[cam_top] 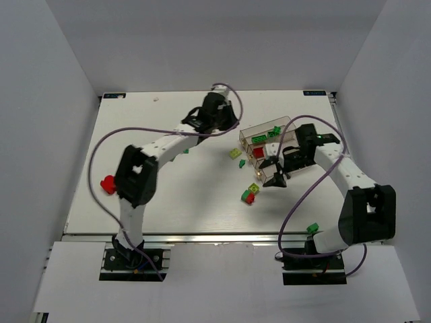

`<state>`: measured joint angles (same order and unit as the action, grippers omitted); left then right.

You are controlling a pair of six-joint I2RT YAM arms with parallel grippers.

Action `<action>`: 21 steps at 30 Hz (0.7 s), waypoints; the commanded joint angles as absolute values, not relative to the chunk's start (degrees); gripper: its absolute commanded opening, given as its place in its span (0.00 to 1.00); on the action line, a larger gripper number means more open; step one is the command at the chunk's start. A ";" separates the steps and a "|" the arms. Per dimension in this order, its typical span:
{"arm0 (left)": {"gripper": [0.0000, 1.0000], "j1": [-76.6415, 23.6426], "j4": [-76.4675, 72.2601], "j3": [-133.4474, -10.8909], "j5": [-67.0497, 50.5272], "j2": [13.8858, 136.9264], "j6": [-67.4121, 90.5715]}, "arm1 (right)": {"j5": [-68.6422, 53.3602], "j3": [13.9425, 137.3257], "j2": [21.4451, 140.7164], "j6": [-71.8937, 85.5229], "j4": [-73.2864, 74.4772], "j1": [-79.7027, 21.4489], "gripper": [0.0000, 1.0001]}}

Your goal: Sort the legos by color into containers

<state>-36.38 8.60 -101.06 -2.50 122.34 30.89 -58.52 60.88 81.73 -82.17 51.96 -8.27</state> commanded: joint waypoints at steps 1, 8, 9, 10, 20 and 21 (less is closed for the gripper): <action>0.29 -33.05 9.14 -89.51 2.45 104.97 28.74 | -53.98 65.20 85.07 -106.61 67.41 -13.52 0.72; 0.71 -31.38 14.32 -64.62 12.83 79.92 34.18 | -38.51 64.17 85.69 -66.56 44.04 -26.80 0.66; 0.72 -31.29 14.94 -62.34 13.27 75.28 36.28 | -37.80 63.55 85.35 -61.83 43.25 -27.50 0.66; 0.72 -31.29 15.12 -58.05 14.49 72.89 37.43 | -36.40 62.67 85.08 -59.70 41.50 -28.55 0.66; 0.78 -31.20 15.20 -41.84 18.89 53.71 45.53 | -24.53 52.65 82.36 -43.17 32.35 -32.96 0.78; 0.80 -31.20 15.38 -41.66 19.07 52.92 45.70 | -23.56 52.21 82.53 -41.33 31.13 -33.48 0.77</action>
